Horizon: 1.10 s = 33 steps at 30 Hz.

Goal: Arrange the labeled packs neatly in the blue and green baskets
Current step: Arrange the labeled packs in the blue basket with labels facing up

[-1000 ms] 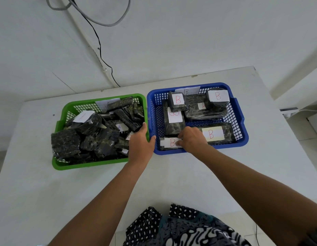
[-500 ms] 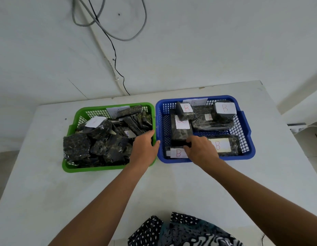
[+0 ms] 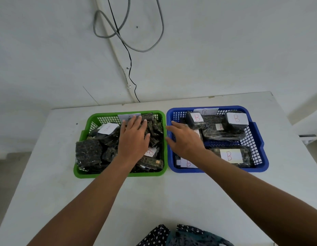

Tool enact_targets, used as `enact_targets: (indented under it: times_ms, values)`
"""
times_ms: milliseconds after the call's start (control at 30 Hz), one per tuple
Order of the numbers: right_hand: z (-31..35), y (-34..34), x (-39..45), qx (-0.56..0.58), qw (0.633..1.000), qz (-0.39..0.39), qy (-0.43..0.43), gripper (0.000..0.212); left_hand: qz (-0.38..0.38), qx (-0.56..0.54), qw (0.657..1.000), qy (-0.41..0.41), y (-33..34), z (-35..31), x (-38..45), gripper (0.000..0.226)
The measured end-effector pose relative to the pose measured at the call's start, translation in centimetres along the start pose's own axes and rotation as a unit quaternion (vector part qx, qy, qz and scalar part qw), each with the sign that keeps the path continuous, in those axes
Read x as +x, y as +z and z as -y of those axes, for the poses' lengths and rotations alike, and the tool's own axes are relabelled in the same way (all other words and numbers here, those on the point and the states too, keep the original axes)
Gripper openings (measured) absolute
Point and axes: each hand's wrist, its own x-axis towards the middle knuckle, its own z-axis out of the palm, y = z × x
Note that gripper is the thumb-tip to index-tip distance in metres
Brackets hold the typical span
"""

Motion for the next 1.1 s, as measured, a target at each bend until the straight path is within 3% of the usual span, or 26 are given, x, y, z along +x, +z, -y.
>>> enact_targets:
  times_ms: [300, 500, 633, 700, 800, 933, 1000, 1100]
  values:
    - [1.6, 2.3, 5.2, -0.019, 0.997, 0.051, -0.055, 0.040, 0.042, -0.013, 0.999, -0.011, 1.6, 1.9, 0.4, 0.056]
    - [0.2, 2.5, 5.3, -0.029, 0.998, 0.033, -0.036, 0.029, 0.040, -0.071, 0.997, -0.004, 2.4, 2.0, 1.1, 0.051]
    - [0.4, 2.6, 5.2, 0.113, 0.992, -0.057, 0.022, 0.019, 0.044, -0.132, 0.990, -0.015, 2.9, 2.1, 1.5, 0.051]
    - [0.4, 2.4, 5.2, 0.233, 0.961, -0.118, 0.089, 0.014, 0.041, -0.194, 0.979, -0.043, 2.8, 2.1, 1.7, 0.052]
    - [-0.1, 1.6, 5.3, 0.393, 0.895, -0.120, 0.173, 0.017, 0.022, -0.309, 0.945, -0.102, 2.3, 1.8, 2.3, 0.056]
    - [-1.3, 0.0, 4.5, 0.571, 0.788, -0.094, 0.213, 0.026, 0.011, -0.401, 0.905, -0.142, 1.8, 0.4, 3.8, 0.060]
    - [-2.1, -0.8, 3.8, 0.596, 0.767, -0.094, 0.219, 0.028, 0.024, -0.486, 0.855, -0.180, 1.5, -0.6, 4.4, 0.055]
    - [-3.6, -1.7, 2.2, 0.601, 0.760, -0.103, 0.225, 0.027, 0.069, -0.638, 0.730, -0.235, 1.3, -2.9, 4.8, 0.034]
